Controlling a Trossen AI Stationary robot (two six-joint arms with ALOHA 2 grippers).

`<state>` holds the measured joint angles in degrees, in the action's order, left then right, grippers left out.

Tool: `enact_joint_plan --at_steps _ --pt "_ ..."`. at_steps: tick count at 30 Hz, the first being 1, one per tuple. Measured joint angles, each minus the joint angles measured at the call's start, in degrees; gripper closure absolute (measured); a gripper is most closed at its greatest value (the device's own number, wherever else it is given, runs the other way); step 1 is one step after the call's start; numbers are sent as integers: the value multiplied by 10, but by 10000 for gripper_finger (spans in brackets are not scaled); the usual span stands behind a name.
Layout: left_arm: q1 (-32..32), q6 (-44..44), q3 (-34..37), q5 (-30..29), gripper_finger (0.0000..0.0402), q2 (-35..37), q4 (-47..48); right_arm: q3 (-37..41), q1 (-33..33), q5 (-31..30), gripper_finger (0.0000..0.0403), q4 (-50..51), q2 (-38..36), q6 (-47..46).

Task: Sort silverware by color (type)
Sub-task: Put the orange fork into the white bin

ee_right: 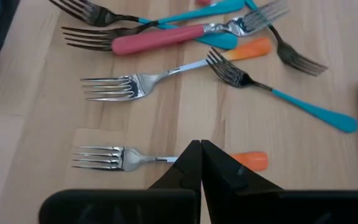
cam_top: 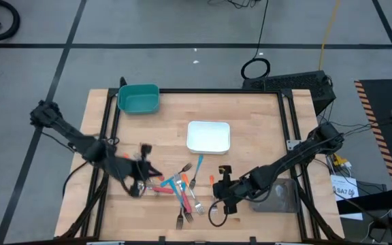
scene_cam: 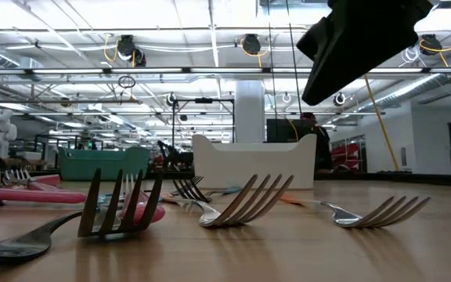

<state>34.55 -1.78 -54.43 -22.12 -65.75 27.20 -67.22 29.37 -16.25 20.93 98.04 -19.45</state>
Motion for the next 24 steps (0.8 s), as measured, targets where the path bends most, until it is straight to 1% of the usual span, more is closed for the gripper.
enact_joint_plan --at_steps 2,6,9,13,17,20,24 --pt "22 0 0 -9 394 -30 -15 0 0 1 403 -1 6 -16" --pt "52 -3 0 -11 394 -84 -45 0 2 29 397 -13 25 -24" --pt "63 -18 0 -15 394 -119 -61 0 3 40 385 -32 43 -24" --pt "66 -21 0 -18 394 -160 -97 -26 -2 61 368 -34 63 -4" --pt "60 -19 0 -17 394 -184 -107 -55 -5 75 350 -34 76 26" --pt "53 -36 0 -17 394 -191 -110 -73 -3 88 335 -36 83 27" --pt "48 -66 0 -15 394 -194 -109 -91 11 89 312 -40 100 26"
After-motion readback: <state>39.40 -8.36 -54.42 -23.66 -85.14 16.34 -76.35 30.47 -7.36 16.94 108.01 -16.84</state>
